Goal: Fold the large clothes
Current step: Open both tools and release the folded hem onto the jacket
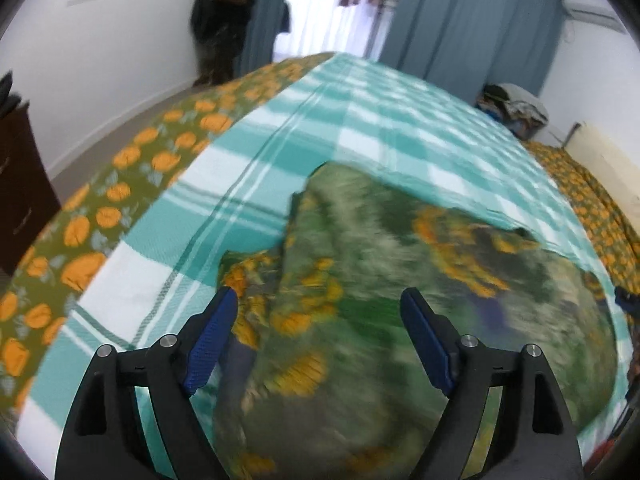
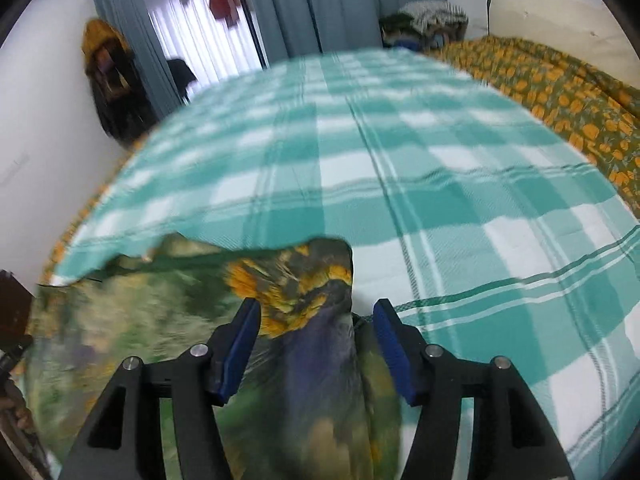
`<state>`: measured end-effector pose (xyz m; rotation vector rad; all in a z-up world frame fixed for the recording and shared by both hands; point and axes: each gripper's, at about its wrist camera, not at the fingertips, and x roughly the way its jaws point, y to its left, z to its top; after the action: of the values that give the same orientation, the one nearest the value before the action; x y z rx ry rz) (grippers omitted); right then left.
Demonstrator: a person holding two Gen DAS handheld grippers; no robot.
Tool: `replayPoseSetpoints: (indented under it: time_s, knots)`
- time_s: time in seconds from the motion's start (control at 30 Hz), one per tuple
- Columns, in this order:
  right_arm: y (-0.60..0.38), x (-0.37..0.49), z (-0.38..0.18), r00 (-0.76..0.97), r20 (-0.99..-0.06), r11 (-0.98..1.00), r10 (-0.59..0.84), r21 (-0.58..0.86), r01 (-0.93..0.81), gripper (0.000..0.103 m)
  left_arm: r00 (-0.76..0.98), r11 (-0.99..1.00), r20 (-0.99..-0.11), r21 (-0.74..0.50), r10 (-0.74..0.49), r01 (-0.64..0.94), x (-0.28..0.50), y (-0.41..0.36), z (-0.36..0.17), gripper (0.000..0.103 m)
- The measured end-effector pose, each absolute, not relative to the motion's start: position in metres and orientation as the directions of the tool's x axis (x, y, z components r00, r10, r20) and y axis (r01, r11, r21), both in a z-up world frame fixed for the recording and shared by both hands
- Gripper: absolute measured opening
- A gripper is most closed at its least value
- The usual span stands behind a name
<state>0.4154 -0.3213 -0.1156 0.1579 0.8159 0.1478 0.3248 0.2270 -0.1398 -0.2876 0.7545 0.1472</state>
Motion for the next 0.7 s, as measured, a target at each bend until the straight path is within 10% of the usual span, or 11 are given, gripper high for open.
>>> replayPoseSetpoints:
  time_s: [0.37,0.7]
  knots:
    - [-0.291,0.332,-0.127,0.639,-0.697,0.945,0.325,0.227,-0.234,0.06,0.763,0.975,-0.616,-0.205,-0.195,0.084,0.365,0.089,-0.082,0.093]
    - [-0.27,0.305,-0.155,0.649,-0.707,0.957,0.281,0.153,-0.248,0.065,0.574,0.985,-0.805,-0.174,-0.153,0.017,0.45,0.03,-0.175,0.093]
